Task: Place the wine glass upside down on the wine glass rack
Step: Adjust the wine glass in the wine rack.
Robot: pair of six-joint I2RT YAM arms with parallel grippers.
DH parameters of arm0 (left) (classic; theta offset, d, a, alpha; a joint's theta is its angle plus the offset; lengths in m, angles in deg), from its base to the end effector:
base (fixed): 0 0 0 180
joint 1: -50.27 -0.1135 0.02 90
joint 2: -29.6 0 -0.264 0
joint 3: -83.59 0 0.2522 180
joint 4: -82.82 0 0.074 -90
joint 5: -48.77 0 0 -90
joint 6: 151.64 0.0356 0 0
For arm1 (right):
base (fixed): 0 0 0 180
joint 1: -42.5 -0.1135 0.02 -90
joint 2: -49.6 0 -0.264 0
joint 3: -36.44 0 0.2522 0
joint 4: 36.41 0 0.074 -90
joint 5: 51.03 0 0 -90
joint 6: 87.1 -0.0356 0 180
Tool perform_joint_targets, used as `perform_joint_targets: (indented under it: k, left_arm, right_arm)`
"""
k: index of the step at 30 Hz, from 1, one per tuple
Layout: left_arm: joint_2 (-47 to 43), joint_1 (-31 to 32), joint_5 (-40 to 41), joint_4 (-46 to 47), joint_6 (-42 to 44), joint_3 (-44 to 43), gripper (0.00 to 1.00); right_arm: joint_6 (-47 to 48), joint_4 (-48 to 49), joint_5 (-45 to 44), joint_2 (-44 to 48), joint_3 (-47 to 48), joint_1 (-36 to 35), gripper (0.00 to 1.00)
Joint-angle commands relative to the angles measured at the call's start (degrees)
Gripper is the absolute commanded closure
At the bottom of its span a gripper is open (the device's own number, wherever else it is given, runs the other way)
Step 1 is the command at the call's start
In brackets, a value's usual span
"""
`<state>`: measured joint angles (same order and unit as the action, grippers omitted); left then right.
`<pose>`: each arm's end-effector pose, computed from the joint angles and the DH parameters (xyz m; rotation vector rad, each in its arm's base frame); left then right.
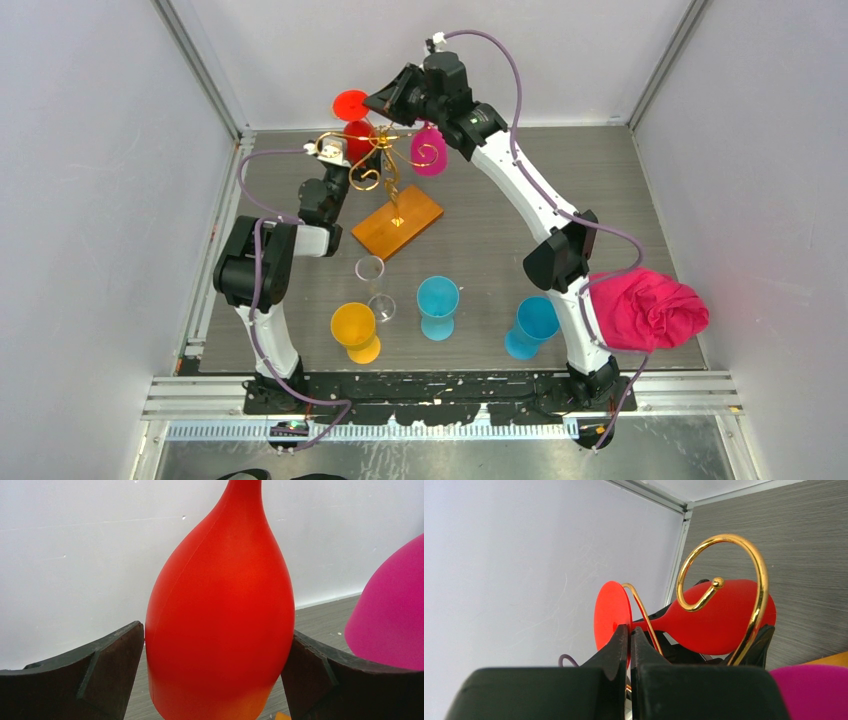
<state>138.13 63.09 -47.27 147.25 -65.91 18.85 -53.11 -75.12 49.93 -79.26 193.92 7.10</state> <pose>0.3778 -0.0898 0.2279 0.1830 1.2051 -0.3244 0.4153 0.3034 0.4208 0.1932 1.9323 1.2904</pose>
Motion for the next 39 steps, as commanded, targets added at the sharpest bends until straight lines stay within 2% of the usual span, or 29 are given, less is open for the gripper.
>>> perform_joint_targets:
  k: [1, 12, 22, 33, 39]
  left_arm:
    - [-2.03, -1.74, 3.19, 3.81, 2.07, 1.15, 0.0]
    - [-1.77, -1.74, 4.19, 3.81, 1.69, 0.56, 0.01]
    - [-2.01, -1.74, 5.63, 3.81, 0.03, -0.38, 0.11]
    - [-2.36, -1.74, 5.59, 3.81, -1.57, -1.08, 0.14]
    - [-2.53, -1.76, 5.62, 3.81, -2.72, -1.29, 0.15]
  right_arm:
    - [1.61, 2.85, -2.13, 0.74, 3.45, 1.65, 0.99]
    - [0.92, 3.76, -1.56, -0.88, 5.58, 1.58, 0.99]
    - [0.73, 3.68, -1.47, -2.25, 7.55, 1.57, 0.99]
    - [1.01, 3.93, -1.47, -2.41, 8.04, 1.44, 0.99]
    - [1.13, 3.94, -1.73, -2.4, 8.07, 1.44, 0.94]
